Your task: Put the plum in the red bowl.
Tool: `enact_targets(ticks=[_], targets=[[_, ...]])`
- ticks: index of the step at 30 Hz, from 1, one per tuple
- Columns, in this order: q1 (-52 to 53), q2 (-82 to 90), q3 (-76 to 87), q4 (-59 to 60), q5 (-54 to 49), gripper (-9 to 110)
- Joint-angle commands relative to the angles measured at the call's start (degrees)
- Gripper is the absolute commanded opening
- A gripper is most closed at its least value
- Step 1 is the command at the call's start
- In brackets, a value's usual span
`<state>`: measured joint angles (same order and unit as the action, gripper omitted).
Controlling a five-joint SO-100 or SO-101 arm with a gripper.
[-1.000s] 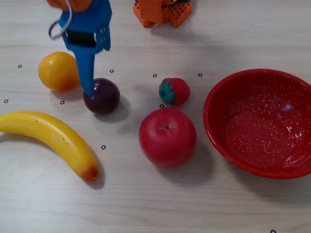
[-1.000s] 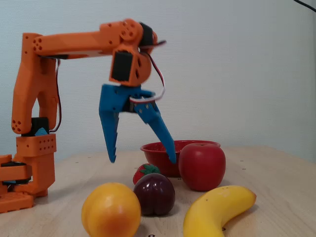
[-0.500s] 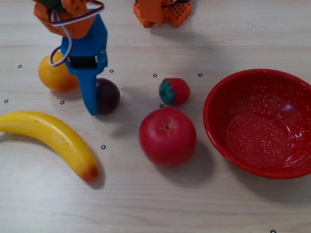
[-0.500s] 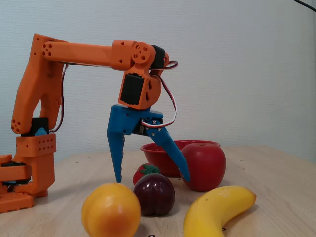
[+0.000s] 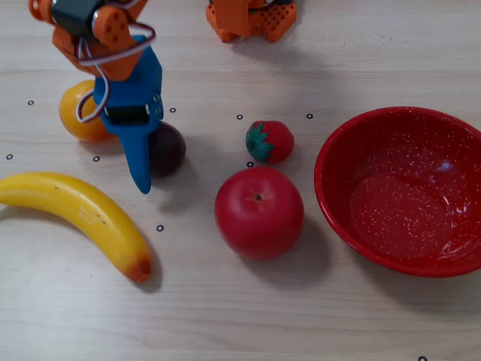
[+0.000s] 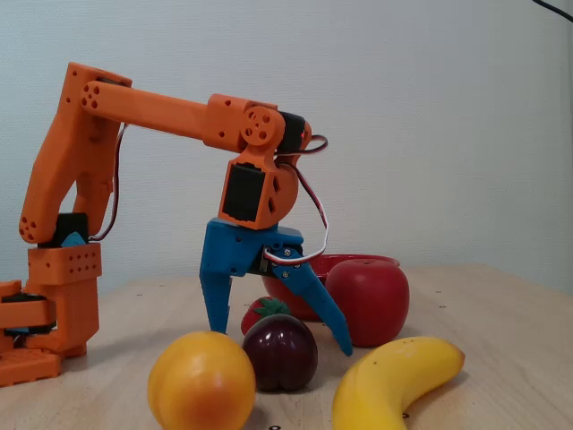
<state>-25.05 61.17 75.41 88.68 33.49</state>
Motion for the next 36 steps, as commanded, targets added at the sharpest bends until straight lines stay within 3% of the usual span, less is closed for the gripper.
enact_targets(ticks=[1,29,32,34,36], targets=[[-0.35,1.58,-1.85,-1.41,1.76,56],[2.64,-2.37,-6.15,-2.20,2.46,54],[2.64,-2.37,-6.15,-2.46,2.99,37],[2.55,-2.37,-6.24,-2.99,2.99,6],[2.29,-2.37,-6.86,-1.41,3.16,0]])
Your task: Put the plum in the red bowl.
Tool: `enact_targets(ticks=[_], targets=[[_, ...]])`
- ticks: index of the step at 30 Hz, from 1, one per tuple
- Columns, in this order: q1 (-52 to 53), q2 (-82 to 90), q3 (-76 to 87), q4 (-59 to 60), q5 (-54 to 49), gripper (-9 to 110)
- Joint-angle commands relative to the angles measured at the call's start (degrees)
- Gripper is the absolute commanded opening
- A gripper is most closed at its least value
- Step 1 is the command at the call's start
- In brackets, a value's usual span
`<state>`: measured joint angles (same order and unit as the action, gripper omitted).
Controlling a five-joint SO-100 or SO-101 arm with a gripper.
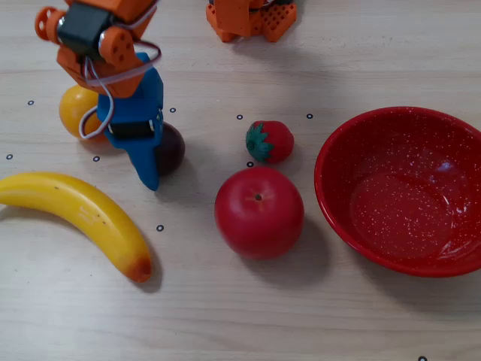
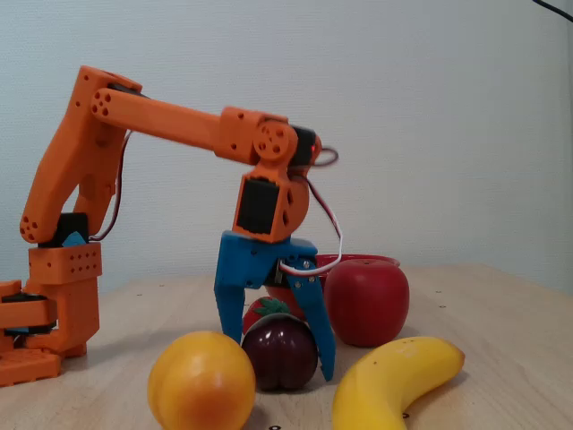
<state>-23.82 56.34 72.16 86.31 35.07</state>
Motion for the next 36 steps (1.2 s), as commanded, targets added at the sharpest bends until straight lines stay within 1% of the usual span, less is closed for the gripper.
enact_targets(ticks=[1,4,11,15,18,21,28,36], targets=[[0.88,2.72,-4.31,1.93,1.05,0],[0.62,4.22,-8.44,7.73,-1.58,0],[0.09,10.46,-24.26,24.79,-2.55,0],[0.70,15.03,-27.95,25.14,-2.72,0],[3.34,18.28,-29.62,25.14,-3.87,0],[8.61,21.18,-31.55,25.05,-7.12,0],[26.10,25.49,-34.37,23.82,-18.37,0],[44.38,25.14,-34.54,22.41,-27.60,0]])
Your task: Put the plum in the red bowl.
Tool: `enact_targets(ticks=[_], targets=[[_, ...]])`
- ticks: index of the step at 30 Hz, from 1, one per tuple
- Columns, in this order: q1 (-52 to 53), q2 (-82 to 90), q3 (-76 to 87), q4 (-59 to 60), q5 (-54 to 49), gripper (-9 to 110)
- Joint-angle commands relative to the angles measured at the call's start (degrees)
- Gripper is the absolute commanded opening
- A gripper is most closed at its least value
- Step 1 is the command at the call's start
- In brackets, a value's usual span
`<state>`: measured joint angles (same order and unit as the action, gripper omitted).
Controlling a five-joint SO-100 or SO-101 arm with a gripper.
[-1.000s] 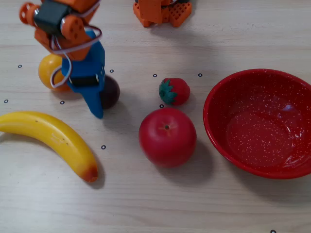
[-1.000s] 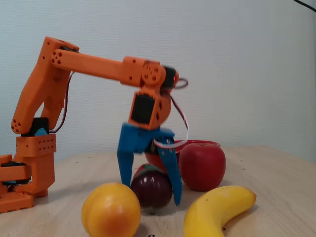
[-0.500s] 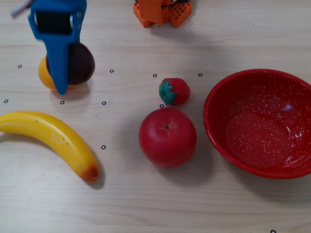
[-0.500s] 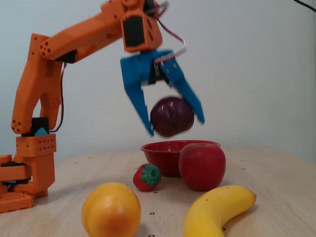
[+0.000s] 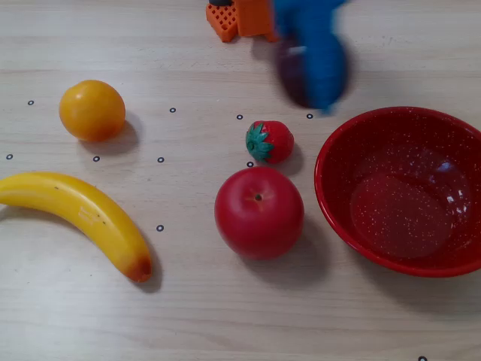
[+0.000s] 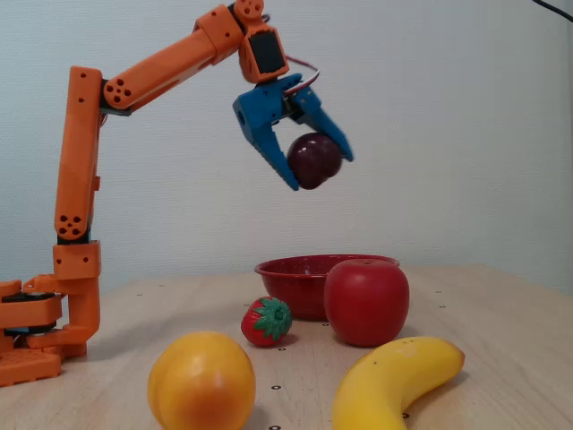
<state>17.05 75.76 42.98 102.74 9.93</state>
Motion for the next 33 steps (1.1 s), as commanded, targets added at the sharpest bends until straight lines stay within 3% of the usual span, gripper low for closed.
enact_targets(ticks=[1,13,19,23,29,33], targets=[[5.19,5.10,-5.45,5.71,-3.16,0],[12.13,-17.40,-21.88,6.33,-5.63,0],[12.39,-28.83,-31.90,7.56,-0.97,1],[12.13,-33.93,-34.80,8.70,-0.53,28],[12.30,-37.97,-36.21,8.70,1.58,47],[13.10,-38.50,-37.88,8.70,1.05,52]])
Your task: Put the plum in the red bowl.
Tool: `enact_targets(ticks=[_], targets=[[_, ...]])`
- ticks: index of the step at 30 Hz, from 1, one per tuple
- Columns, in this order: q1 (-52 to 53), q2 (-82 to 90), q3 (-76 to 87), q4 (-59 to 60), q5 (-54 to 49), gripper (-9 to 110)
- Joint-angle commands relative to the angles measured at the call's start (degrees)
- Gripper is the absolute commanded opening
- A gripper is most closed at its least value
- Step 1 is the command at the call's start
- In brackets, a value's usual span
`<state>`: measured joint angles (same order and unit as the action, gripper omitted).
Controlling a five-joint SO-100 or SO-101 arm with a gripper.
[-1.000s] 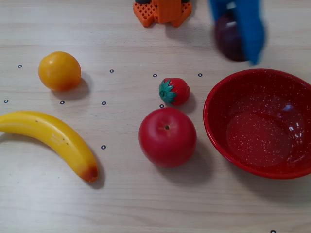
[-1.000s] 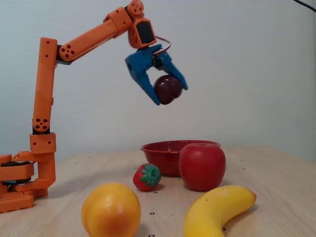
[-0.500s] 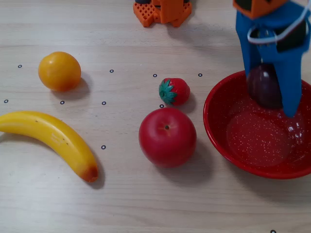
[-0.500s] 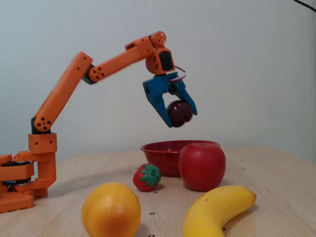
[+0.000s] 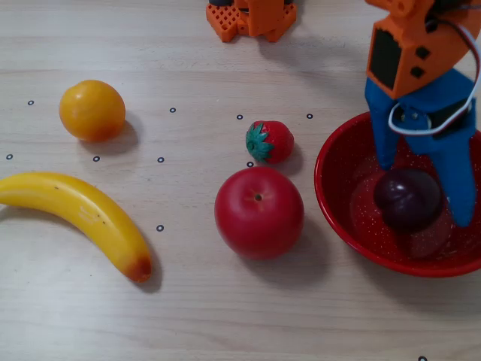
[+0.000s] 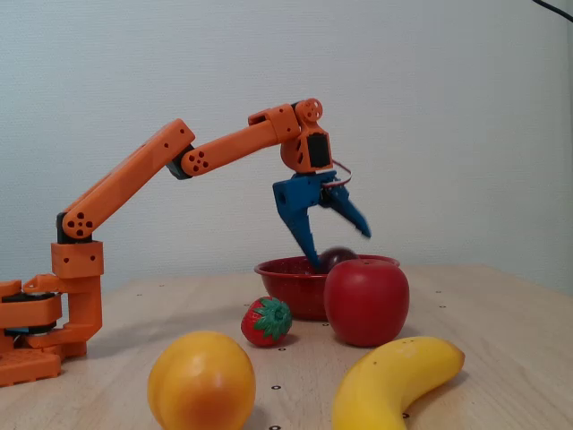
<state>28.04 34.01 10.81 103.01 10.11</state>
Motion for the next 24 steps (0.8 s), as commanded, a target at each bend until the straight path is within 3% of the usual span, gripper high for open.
enact_targets(ticks=[1,9,16,24], targets=[[2.20,3.16,-6.24,8.35,0.44,53],[0.70,9.76,-5.98,6.86,-1.67,52],[-4.39,25.14,3.25,6.86,-3.43,39],[-11.95,43.86,18.02,7.21,-6.42,8]])
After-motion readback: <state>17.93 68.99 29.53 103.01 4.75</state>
